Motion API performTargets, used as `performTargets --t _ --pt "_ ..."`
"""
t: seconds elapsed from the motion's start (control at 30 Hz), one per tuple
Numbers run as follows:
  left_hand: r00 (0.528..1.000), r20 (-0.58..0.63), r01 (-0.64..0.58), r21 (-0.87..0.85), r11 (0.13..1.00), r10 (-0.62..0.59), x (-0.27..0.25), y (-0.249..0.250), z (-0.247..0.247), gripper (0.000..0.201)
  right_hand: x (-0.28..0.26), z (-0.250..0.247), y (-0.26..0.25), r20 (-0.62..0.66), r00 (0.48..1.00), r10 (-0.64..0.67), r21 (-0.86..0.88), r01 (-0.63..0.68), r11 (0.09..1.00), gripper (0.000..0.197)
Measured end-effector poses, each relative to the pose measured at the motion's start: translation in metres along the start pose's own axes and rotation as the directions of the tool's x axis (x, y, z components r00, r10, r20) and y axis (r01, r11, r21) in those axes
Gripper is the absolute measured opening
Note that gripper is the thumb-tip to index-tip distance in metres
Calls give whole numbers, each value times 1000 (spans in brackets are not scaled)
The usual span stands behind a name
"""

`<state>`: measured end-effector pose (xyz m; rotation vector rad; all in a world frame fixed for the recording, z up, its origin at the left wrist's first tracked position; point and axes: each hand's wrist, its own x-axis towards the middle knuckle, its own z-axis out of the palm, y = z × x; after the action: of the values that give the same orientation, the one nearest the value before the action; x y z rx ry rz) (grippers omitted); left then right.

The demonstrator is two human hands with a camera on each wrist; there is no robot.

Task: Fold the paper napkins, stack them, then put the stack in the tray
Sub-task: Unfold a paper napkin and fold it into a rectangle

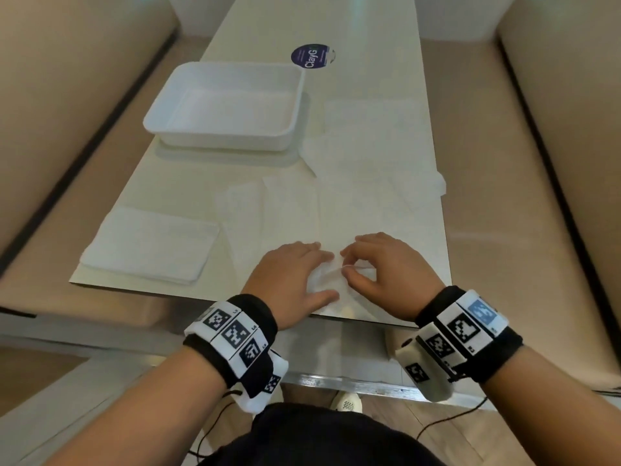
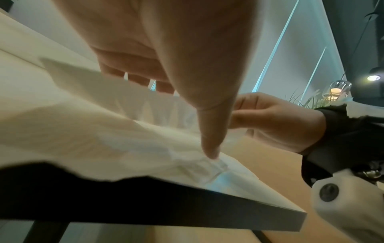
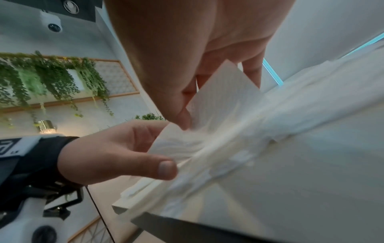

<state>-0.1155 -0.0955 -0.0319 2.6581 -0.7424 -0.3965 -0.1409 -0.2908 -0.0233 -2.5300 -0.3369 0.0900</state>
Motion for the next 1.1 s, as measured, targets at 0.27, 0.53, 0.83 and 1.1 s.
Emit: performTargets --t 0.27,0.53,0.83,1.1 --pt "978 -179 -143 -206 968 106 -8 -16 -27 28 6 -11 -6 93 994 -52 38 49 998 38" --pt "939 -287 -72 -704 707 -190 -21 -48 -65 9 19 -28 4 43 964 264 262 -266 928 36" --pt "862 -81 30 -977 211 -501 -14 -74 -70 15 47 -24 -13 26 931 364 793 -241 559 55" --pt "881 -85 55 -959 279 -465 -9 -85 -69 26 51 -10 -23 -110 905 411 750 -195 632 61"
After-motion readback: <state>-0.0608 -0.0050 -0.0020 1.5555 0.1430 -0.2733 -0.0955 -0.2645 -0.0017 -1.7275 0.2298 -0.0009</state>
